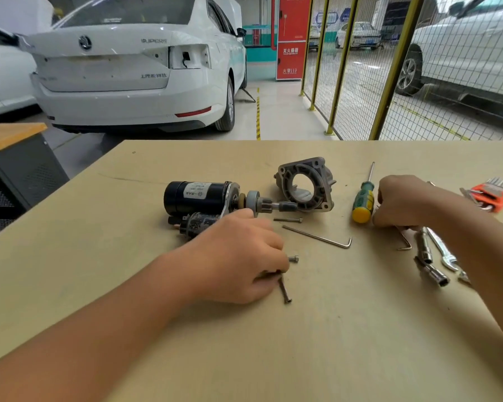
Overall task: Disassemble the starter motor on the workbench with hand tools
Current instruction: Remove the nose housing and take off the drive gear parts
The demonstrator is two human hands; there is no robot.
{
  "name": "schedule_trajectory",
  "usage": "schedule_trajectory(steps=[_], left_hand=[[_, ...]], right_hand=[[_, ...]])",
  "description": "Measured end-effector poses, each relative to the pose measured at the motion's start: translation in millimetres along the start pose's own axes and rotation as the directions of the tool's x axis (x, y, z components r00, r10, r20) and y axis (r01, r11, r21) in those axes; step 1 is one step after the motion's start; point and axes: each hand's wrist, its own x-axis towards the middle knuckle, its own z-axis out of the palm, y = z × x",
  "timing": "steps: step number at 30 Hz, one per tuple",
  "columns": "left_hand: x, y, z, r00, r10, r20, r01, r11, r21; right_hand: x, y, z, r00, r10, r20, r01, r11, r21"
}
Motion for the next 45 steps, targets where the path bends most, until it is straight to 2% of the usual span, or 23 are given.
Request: schedule_trajectory(steps=[4, 6, 8, 10, 12, 14, 16, 19, 21, 22, 23, 25, 27, 32, 36, 40, 45], left_hand=[[2.5, 0.3, 9.0, 0.996, -0.058, -0.071, 0.064, 0.995, 0.080], [0.9, -2.2, 11.1, 0.989, -0.102, -0.110, 0.115, 0.986, 0.123], [-1.3, -9.0, 7.8, 0.969, -0.177, -0.171, 0.195, 0.976, 0.098], [-7.0, -23.8, -1.4, 0.921, -0.307, -0.241, 0.319, 0.948, 0.010], [-20.5, -44.6, -14.6, 0.867, -0.433, -0.246, 0.412, 0.901, -0.135], [-40.4, -64.9, -26.4, 0.839, -0.514, -0.179, 0.449, 0.839, -0.306], [-58.4, -77.4, -34.7, 0.828, -0.558, -0.061, 0.504, 0.788, -0.354], [-66.2, -82.0, -35.0, 0.810, -0.570, 0.138, 0.576, 0.728, -0.371], [-62.1, -80.4, -33.0, 0.814, -0.551, 0.185, 0.572, 0.702, -0.425], [-60.8, -79.7, -32.7, 0.817, -0.544, 0.189, 0.565, 0.694, -0.446], [-60.4, -79.2, -32.8, 0.820, -0.540, 0.192, 0.561, 0.690, -0.456], [-61.7, -79.3, -33.3, 0.821, -0.530, 0.214, 0.564, 0.691, -0.452], [-61.7, -78.5, -32.9, 0.825, -0.505, 0.252, 0.564, 0.714, -0.415], [-55.8, -75.0, -29.5, 0.833, -0.461, 0.305, 0.547, 0.769, -0.331], [-53.2, -73.4, -26.3, 0.841, -0.447, 0.304, 0.528, 0.801, -0.283], [-52.0, -72.6, -25.2, 0.854, -0.441, 0.276, 0.514, 0.800, -0.309], [-49.8, -70.6, -25.9, 0.858, -0.434, 0.274, 0.508, 0.797, -0.328]], right_hand=[[4.7, 13.4, -7.7, 0.997, 0.016, -0.072, -0.012, 0.998, 0.057], [5.5, 19.8, -14.9, 0.983, 0.016, -0.182, 0.009, 0.990, 0.139], [2.2, 21.8, -21.3, 0.954, 0.027, -0.298, 0.060, 0.958, 0.279], [-6.1, 17.9, -25.0, 0.927, 0.006, -0.374, 0.185, 0.862, 0.472], [-18.2, 8.3, -28.6, 0.905, -0.091, -0.415, 0.359, 0.686, 0.633], [-31.6, -3.9, -32.5, 0.866, -0.198, -0.458, 0.494, 0.467, 0.733], [-43.7, -20.3, -33.3, 0.825, -0.296, -0.481, 0.560, 0.314, 0.767], [-59.4, -52.2, -14.2, 0.774, -0.420, -0.473, 0.603, 0.264, 0.753], [-67.6, -73.3, 8.7, 0.773, -0.455, -0.442, 0.574, 0.206, 0.793], [-70.0, -82.5, 20.6, 0.776, -0.466, -0.424, 0.570, 0.230, 0.789], [-70.4, -90.1, 31.9, 0.770, -0.490, -0.409, 0.589, 0.300, 0.750], [-69.3, -101.8, 48.6, 0.731, -0.569, -0.377, 0.673, 0.507, 0.539], [-70.2, -110.8, 53.5, 0.716, -0.594, -0.367, 0.697, 0.575, 0.429], [-76.6, -125.4, 54.8, 0.640, -0.571, -0.514, 0.759, 0.574, 0.308], [-78.2, -125.3, 58.3, 0.672, -0.531, -0.517, 0.738, 0.537, 0.408], [-72.4, -121.8, 59.5, 0.713, -0.526, -0.465, 0.699, 0.480, 0.529], [-69.8, -122.9, 60.9, 0.717, -0.554, -0.422, 0.679, 0.420, 0.602]])
